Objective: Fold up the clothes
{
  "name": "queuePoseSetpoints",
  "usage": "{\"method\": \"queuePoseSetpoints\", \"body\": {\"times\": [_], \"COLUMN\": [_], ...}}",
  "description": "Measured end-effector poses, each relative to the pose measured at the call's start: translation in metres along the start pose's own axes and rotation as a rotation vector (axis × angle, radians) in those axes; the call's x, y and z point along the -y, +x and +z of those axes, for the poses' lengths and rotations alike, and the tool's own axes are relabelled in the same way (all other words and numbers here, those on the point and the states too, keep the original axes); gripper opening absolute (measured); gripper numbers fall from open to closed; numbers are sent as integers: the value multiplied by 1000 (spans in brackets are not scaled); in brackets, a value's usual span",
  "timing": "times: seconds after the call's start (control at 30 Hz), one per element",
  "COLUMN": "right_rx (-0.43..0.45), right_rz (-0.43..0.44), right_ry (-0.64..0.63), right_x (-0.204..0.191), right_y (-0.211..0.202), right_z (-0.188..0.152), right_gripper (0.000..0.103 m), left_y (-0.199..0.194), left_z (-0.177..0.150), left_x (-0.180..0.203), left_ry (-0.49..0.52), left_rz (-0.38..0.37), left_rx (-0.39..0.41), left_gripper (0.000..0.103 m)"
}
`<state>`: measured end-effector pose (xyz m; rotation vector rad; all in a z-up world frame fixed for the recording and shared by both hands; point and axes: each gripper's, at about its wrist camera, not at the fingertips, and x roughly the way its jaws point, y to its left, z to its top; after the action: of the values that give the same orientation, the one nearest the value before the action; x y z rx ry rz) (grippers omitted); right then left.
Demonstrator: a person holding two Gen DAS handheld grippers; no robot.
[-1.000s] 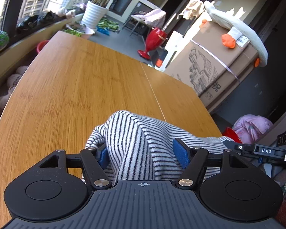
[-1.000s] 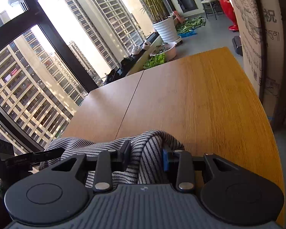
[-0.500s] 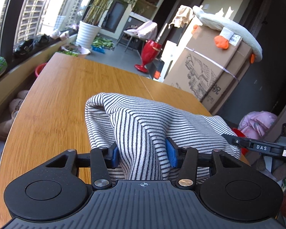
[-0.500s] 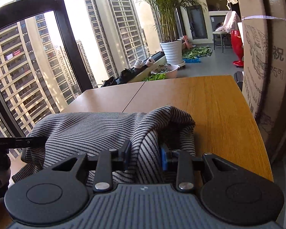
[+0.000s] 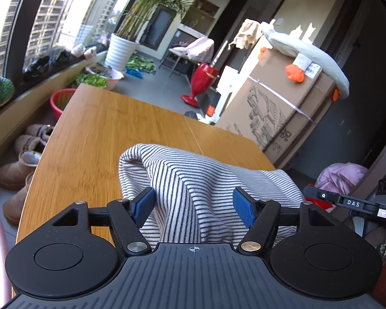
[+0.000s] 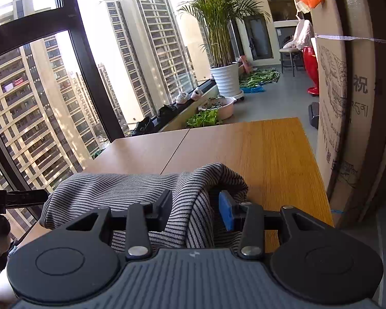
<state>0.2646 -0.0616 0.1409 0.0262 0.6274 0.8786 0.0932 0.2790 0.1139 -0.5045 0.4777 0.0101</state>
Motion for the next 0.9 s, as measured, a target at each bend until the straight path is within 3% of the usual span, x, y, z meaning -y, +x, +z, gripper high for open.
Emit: {"method": "queuePoseSetpoints", "body": {"times": [0.07,0.1,0.23,0.37,0.43,0.47,0.5,0.53,0.63,0.73,0.9], "right_rx": [-22,-35,-101,-70,-16,6,22,20,-64,-165,-201], "right_rz": [2,5,31,7,-27,-38,-33,-5,131,217,196], "right_ry": [-20,-29,19,5,-87,-141,-197,-233,-256,-258,-276], "right_x": [-3,-4,-5,-12,-27,-35,-44,-54,-74,-88,-99], "right_y": [0,1,19,20,11,7,3,0,1,15,46], "right_z": [-3,-6,-20,-19,-14,-12,-10,-8,-12,-26,-32], "right_gripper": [62,65,65,65,63,50,31,25,24,24,24], "left_y": [-4,-3,7,8,11,13,18,22,35,36,35], "left_z": [-3,-5,-14,-27,-34,-38,-41,-44,-52,-53,-54], "left_x": [15,19,21,27,33,36,38,39,40,43,43], "left_ry": [38,49,14,7,17,27,36,46,57,79,94], "left_rz": [-35,-39,-49,-98,-118,-121,-104,-85,-21,-13,-11], "left_rx": [-3,-13,-54,-96,-123,-138,-153,-169,-212,-220,-236], "left_gripper": [87,88,88,88,89,89,89,89,90,92,93]}}
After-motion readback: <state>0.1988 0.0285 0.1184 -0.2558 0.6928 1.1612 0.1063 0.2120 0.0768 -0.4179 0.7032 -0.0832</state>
